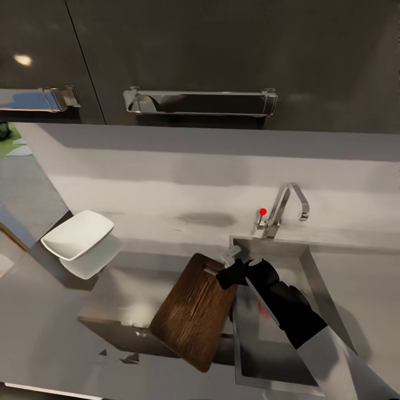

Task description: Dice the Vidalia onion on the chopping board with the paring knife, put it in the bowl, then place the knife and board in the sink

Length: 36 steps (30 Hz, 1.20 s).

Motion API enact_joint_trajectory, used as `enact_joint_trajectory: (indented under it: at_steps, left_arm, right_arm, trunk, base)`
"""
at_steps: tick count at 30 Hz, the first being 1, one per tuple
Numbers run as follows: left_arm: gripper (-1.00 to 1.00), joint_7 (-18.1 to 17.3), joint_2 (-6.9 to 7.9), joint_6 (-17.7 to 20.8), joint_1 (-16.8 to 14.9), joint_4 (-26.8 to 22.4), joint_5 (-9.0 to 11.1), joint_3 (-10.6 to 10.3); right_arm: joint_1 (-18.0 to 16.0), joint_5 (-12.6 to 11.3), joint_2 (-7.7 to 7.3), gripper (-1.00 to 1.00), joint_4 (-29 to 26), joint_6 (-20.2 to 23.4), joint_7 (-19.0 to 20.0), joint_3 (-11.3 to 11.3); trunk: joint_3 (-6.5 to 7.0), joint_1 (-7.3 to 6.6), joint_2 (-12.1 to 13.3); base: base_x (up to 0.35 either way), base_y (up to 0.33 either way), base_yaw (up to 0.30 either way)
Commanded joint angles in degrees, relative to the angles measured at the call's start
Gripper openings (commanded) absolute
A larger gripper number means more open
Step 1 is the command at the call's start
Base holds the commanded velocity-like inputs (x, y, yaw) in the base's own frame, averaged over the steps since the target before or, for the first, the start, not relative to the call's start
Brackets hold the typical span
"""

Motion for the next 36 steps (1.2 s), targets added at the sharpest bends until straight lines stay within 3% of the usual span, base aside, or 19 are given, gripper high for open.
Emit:
enact_joint_trajectory:
  at_steps: [1, 19, 36]
  left_arm:
    - [1.00, 0.00, 0.00, -0.34, -0.04, 0.12, 0.04, -0.02]
    - [1.00, -0.03, 0.06, -0.34, -0.04, 0.12, 0.04, -0.02]
    - [1.00, -0.03, 0.22, -0.34, -0.04, 0.12, 0.04, -0.02]
  right_arm:
    - [-0.05, -0.06, -0.05, -1.00, -0.06, 0.24, 0.11, 0.10]
    - [-0.05, -0.15, -0.05, -1.00, -0.06, 0.23, 0.21, 0.10]
    - [-0.05, -0.15, -0.09, -1.00, 0.32, -0.10, 0.47, 0.10]
  trunk:
    - [0.01, 0.04, -0.09]
    - [1.64, 0.04, -0.09]
    - [3.18, 0.04, -0.09]
  base:
    - [0.000, 0.000, 0.000]
    - [0.000, 0.000, 0.000]
    - [-0.188, 0.198, 0.000]
